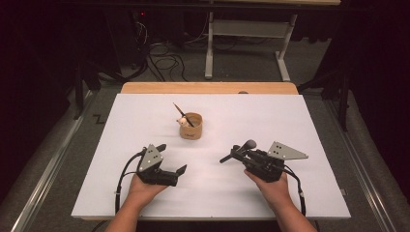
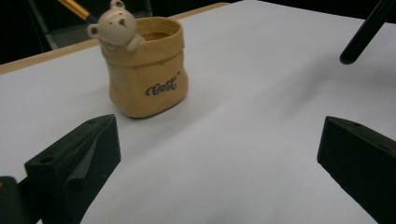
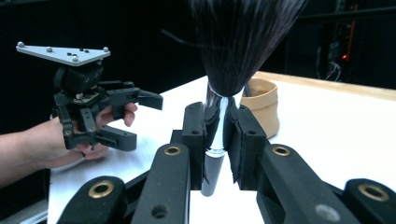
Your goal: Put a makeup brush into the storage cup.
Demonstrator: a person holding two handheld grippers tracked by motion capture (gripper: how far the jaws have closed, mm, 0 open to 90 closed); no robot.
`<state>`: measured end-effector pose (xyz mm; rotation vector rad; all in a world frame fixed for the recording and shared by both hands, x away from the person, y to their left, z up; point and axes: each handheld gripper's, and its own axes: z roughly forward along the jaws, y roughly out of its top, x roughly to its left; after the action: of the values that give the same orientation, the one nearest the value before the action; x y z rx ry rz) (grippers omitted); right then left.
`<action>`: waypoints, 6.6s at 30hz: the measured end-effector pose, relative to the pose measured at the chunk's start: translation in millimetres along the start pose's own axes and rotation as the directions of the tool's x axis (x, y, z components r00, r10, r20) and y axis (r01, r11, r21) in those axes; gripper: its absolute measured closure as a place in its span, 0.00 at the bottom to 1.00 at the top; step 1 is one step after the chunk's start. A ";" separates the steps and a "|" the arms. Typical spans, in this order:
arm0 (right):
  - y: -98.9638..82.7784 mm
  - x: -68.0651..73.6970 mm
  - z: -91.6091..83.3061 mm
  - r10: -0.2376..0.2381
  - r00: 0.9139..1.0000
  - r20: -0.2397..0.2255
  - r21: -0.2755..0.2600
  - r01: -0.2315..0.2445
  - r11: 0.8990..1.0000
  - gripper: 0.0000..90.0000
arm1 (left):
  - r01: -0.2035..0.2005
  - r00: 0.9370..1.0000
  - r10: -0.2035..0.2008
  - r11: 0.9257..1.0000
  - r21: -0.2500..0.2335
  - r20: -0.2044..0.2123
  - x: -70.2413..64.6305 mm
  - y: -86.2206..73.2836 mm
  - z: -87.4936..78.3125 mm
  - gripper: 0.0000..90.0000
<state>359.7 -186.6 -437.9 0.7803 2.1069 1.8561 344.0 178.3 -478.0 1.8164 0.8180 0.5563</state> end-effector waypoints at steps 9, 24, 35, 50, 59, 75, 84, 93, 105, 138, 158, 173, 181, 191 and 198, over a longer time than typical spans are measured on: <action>3.6 -7.3 -11.0 -0.014 0.999 0.037 -0.026 0.015 1.000 0.88 | -0.007 0.998 0.007 1.000 -0.003 -0.062 17.1 -3.6 -23.2 0.00; 10.6 -14.0 -5.7 -0.037 0.997 0.071 -0.039 0.040 0.998 0.88 | -0.012 0.996 0.011 1.000 -0.008 -0.084 26.9 -15.7 -46.2 0.00; 27.2 -13.1 27.9 -0.054 0.996 0.072 -0.028 0.057 0.998 0.88 | 0.015 0.998 -0.016 1.000 -0.019 -0.065 29.5 -18.6 -46.5 0.00; 38.2 -19.5 65.4 -0.029 0.996 0.081 -0.030 0.031 0.999 0.88 | 0.016 0.998 -0.018 0.999 -0.035 -0.066 30.9 -18.7 -46.9 0.00; 44.4 -29.6 86.0 -0.024 0.995 0.100 -0.007 0.025 1.000 0.88 | 0.023 0.999 -0.024 0.999 -0.036 -0.049 30.9 -19.3 -46.6 0.00; 57.3 -35.6 114.8 -0.021 0.994 0.111 -0.002 0.021 1.000 0.88 | 0.032 0.999 -0.033 0.999 -0.041 -0.029 29.9 -19.6 -46.4 0.00; 64.8 -37.9 126.2 -0.026 0.993 0.117 0.007 0.026 1.000 0.88 | 0.031 0.999 -0.032 0.999 -0.043 -0.028 29.9 -19.4 -46.7 0.00; 68.3 -39.8 138.1 -0.040 0.991 0.131 0.037 0.035 0.999 0.88 | 0.031 0.999 -0.033 0.998 -0.048 -0.025 29.9 -19.1 -47.4 0.00; 57.5 -39.6 156.8 -0.033 0.992 0.120 0.100 0.021 0.995 0.88 | 0.027 0.999 -0.028 0.998 -0.050 -0.026 30.2 -18.9 -48.2 0.00; 32.9 -39.8 171.8 0.000 0.993 0.118 0.151 -0.018 0.988 0.88 | 0.020 1.000 -0.021 0.999 -0.040 -0.014 28.8 -19.8 -46.4 0.00; 37.1 -38.8 163.4 0.015 0.993 0.117 0.085 -0.025 0.996 0.29 | 0.021 1.000 -0.021 0.999 -0.035 -0.012 29.1 -20.1 -45.5 0.00; 32.3 -43.8 131.1 0.017 0.990 0.137 0.112 -0.032 0.993 0.00 | 0.009 1.000 -0.009 1.000 -0.017 -0.013 28.3 -20.8 -42.3 0.00; 29.1 -38.1 87.1 -0.005 0.989 0.145 0.110 -0.011 0.994 0.00 | 0.027 0.999 -0.028 0.999 -0.023 -0.017 29.6 -20.5 -41.6 0.00; 17.7 -39.3 15.3 -0.022 0.982 0.185 0.088 0.006 0.996 0.00 | 0.042 0.999 -0.043 0.999 -0.018 -0.027 28.6 -21.6 -40.9 0.00; 0.7 -38.8 -39.3 -0.047 0.975 0.219 0.086 0.028 0.996 0.00 | 0.058 0.998 -0.059 0.998 -0.011 -0.034 28.8 -24.6 -39.6 0.00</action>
<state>372.6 -240.3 -437.1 0.9129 2.0526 1.5901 328.7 230.2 -486.1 1.7720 0.8875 0.5544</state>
